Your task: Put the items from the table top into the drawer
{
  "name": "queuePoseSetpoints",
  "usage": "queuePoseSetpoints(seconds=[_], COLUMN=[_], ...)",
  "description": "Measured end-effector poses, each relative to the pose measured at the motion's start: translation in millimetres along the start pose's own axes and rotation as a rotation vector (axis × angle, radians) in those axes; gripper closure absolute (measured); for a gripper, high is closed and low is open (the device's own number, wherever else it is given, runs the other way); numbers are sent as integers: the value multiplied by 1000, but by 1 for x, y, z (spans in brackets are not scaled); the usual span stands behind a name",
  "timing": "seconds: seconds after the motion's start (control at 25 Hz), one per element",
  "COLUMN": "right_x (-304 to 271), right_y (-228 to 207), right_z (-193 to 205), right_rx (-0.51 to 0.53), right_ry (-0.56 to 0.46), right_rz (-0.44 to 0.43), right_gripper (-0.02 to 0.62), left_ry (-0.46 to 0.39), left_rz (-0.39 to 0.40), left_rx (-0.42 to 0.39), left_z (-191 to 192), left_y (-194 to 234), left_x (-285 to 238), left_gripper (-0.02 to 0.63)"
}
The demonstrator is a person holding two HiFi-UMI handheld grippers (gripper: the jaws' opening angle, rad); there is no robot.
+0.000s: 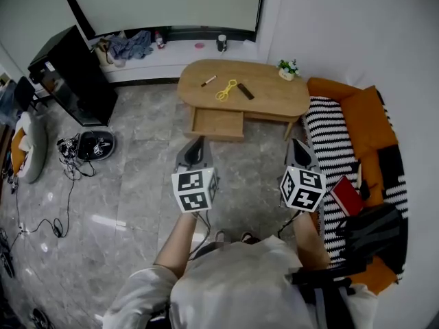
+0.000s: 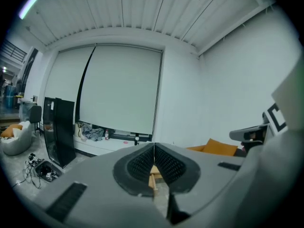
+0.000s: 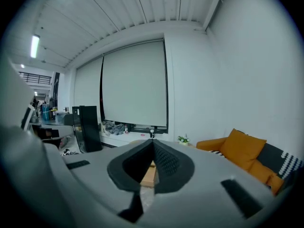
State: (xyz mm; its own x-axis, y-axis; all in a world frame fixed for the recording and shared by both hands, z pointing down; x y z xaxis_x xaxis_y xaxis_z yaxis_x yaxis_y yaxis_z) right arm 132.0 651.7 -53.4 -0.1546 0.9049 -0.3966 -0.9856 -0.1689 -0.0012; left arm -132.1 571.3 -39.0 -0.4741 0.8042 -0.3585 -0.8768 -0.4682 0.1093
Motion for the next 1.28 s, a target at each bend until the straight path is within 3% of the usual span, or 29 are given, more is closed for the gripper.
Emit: queuePoseSetpoints(seconds=[0.36,0.64,0.92,1.28], right_x=[-18,-63,-142,-277], right_y=[6,4,-6,-42], right_z=[6,-5,-28,-86], right_rx=[-9,-25,-9,22], right_ry=[46,52,65,89], right_rz=[7,1,-39,-113], right_gripper=[601,601,601,601], left_ry=[30,-15,31,33], left_rz=[23,9,-31,-102], left_rx=[-7,-20,15,54], left_z=[-1,-12,-28,-75], left_y=[13,28,39,45], left_x=[-16,-56,-119,-244], left_gripper=[595,595,595,595])
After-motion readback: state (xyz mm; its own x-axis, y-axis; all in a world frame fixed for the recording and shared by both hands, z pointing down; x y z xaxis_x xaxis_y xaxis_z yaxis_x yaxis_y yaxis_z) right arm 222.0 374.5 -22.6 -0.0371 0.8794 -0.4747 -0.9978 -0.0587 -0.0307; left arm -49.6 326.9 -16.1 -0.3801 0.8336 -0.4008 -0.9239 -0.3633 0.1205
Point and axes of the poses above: the fingertips, and each gripper's own axes: x backward along the fingers, y to its left, z out of its underside, the point moved 7 cm from there along x, backward along the fingers, and after that the axes turned 7 degrees about y, right-handed, at the moved point
